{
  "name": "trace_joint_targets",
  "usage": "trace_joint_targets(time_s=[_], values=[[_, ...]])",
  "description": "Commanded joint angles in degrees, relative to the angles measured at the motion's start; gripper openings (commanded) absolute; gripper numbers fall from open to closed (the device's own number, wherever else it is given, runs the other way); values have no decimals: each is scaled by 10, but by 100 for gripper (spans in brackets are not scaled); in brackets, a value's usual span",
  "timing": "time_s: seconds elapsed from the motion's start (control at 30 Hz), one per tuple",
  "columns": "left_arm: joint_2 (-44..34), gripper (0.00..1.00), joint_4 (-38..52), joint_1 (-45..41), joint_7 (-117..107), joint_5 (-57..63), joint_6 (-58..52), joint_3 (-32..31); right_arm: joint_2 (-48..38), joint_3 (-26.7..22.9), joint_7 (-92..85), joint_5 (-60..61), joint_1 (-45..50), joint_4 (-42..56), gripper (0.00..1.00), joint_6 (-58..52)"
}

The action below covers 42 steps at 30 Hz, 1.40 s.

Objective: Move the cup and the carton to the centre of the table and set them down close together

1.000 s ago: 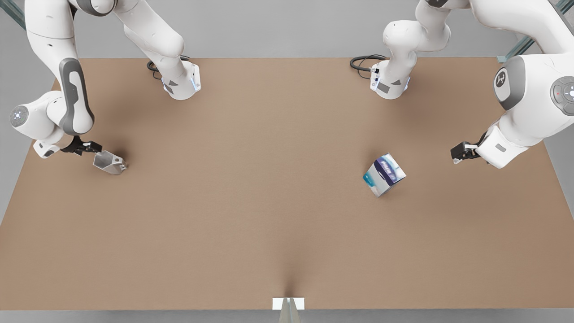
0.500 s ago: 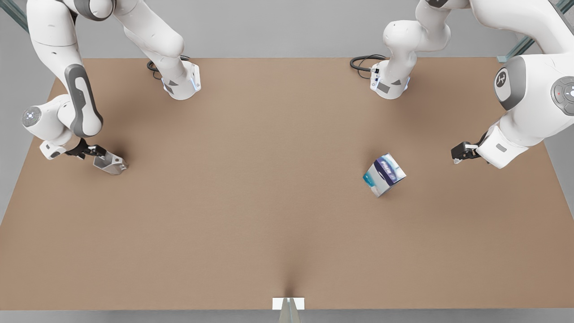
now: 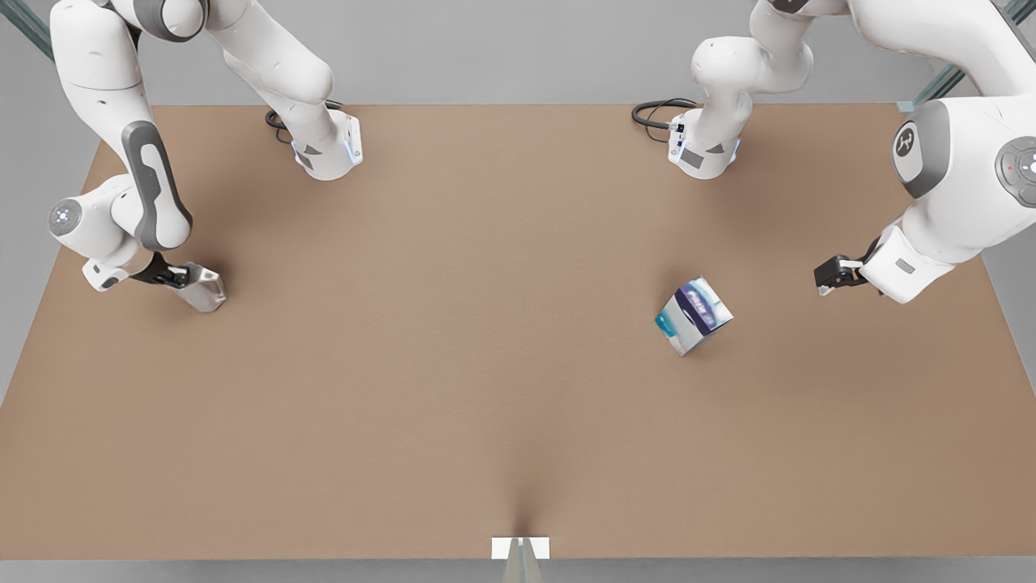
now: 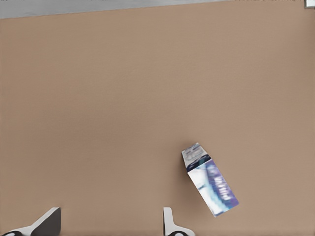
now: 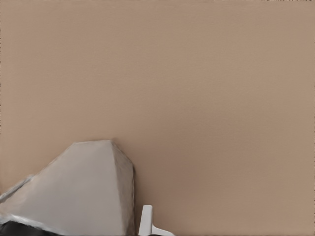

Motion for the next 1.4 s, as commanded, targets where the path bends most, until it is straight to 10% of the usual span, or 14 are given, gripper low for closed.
trace_joint_targets(time_s=[0.0,0.5,0.93,1.37], values=[[0,100,0,0,0,0,0,0,0,0,0,0,0,0,21,0],[-6,100,2,-1,-1,0,0,0,-26,80,43,0,12,28,21,-64],[16,100,6,4,0,-1,37,9,31,81,355,86,314,155,21,-111],[36,100,-17,1,-145,-36,13,8,260,77,718,125,568,559,21,-206]])
